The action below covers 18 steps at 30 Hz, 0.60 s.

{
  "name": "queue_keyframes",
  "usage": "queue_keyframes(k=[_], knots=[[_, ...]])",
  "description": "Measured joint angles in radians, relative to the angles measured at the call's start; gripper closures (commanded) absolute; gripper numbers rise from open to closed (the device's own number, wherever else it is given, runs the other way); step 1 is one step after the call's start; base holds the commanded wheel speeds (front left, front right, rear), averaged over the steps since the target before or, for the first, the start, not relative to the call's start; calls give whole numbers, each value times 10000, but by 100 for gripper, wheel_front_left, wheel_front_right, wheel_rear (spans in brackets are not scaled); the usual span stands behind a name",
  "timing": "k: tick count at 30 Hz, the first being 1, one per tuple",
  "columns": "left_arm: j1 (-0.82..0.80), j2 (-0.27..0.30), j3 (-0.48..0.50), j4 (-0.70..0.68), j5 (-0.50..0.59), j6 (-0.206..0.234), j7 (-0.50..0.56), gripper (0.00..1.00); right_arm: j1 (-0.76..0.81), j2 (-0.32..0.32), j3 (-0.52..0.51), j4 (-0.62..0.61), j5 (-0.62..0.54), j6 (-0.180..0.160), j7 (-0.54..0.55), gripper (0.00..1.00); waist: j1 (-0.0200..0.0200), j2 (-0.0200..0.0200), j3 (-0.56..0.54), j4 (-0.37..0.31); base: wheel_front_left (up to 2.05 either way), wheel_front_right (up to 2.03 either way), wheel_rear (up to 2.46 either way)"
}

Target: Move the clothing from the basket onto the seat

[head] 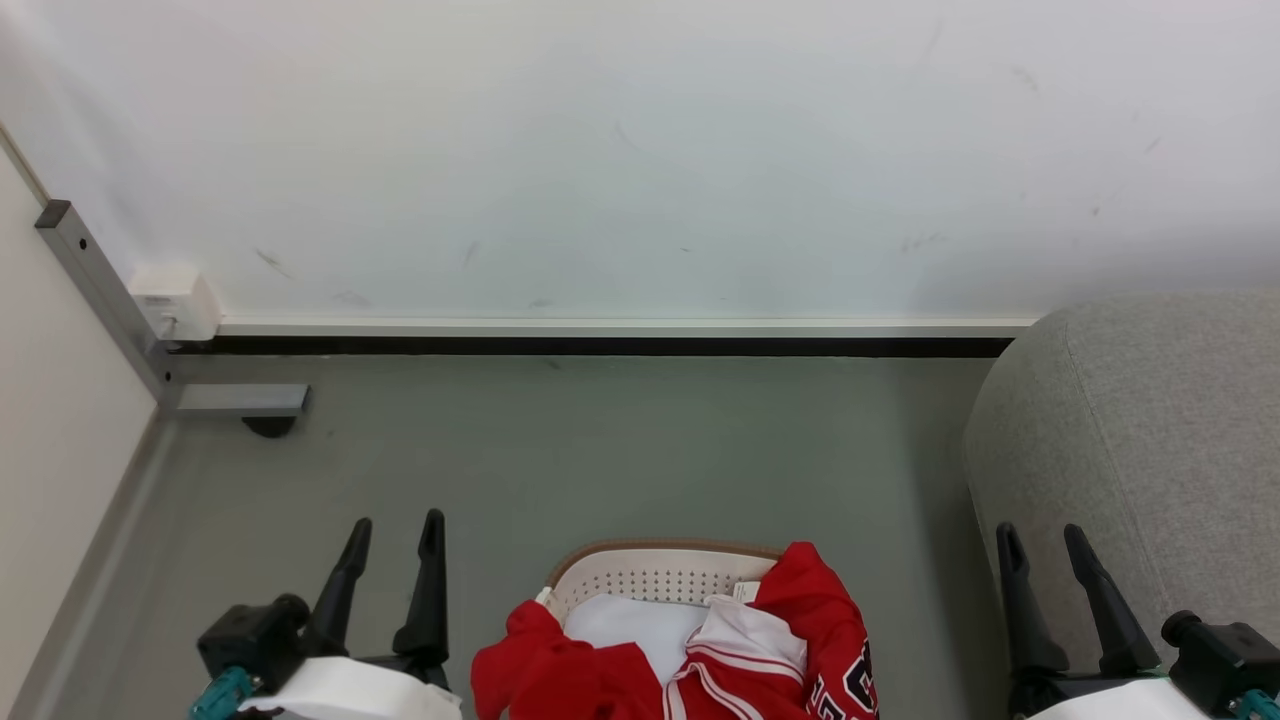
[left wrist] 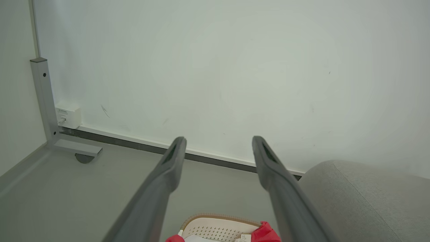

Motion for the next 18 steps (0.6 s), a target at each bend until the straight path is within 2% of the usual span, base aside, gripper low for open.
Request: queue_keyframes(k=[18], knots=[[-7,12,-82,21,1335,15,-345,0,-81,10,324,-155,-1267,0,-347,0,0,0,49,-64,0,0,0]])
